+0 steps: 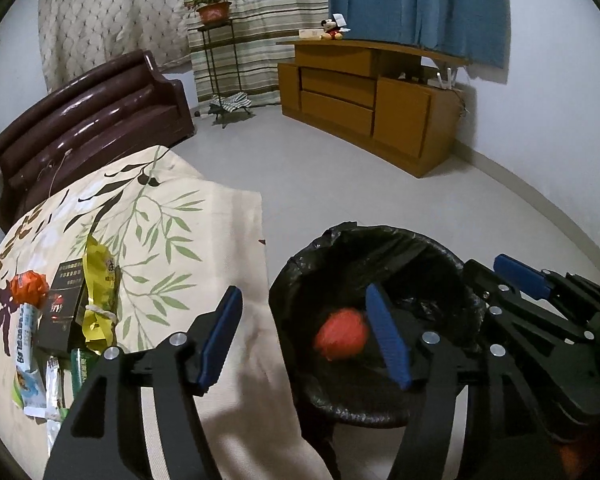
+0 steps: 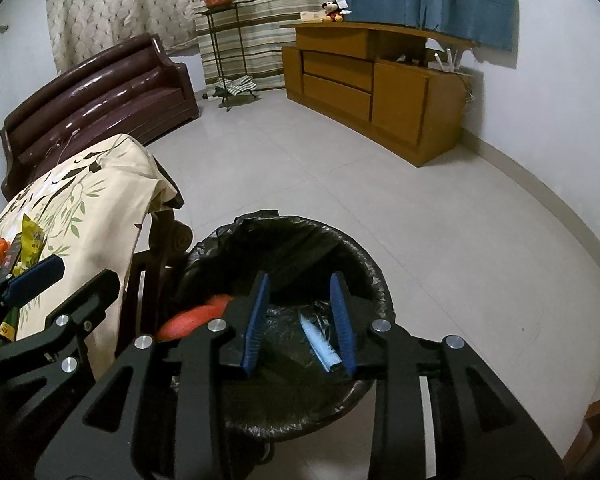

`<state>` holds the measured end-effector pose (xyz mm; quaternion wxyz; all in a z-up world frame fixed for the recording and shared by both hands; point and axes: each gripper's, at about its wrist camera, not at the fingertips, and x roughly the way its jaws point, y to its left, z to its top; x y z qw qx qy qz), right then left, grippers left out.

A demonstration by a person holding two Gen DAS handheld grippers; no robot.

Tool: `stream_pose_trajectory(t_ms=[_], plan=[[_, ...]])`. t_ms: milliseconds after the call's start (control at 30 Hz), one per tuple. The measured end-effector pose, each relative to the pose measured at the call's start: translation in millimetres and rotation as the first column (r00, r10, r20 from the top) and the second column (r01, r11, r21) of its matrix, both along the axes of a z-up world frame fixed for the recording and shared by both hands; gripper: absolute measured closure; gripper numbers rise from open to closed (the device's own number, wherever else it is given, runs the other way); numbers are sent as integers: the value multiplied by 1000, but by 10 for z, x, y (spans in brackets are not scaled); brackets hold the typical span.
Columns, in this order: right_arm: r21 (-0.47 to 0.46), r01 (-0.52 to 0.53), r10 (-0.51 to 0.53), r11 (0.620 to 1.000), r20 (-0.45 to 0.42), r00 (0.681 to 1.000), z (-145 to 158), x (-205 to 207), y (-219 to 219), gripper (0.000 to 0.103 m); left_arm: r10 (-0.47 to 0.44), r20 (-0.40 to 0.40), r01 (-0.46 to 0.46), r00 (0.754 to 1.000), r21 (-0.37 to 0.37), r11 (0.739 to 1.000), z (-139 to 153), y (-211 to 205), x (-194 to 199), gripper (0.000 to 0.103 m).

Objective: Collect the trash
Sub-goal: 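Move both grippers over the bin and open them to drop bag and tube, then bring both grippers back over the table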

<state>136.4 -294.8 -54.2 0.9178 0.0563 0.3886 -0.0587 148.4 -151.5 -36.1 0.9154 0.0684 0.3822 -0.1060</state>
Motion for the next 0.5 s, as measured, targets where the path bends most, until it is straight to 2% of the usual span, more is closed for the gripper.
stream_pose_trajectory(t_ms=[500], plan=[[-1, 26, -26, 1000, 10, 1000, 103, -210, 93, 64, 12, 34, -11, 999, -28, 1000, 201, 186, -163, 39]])
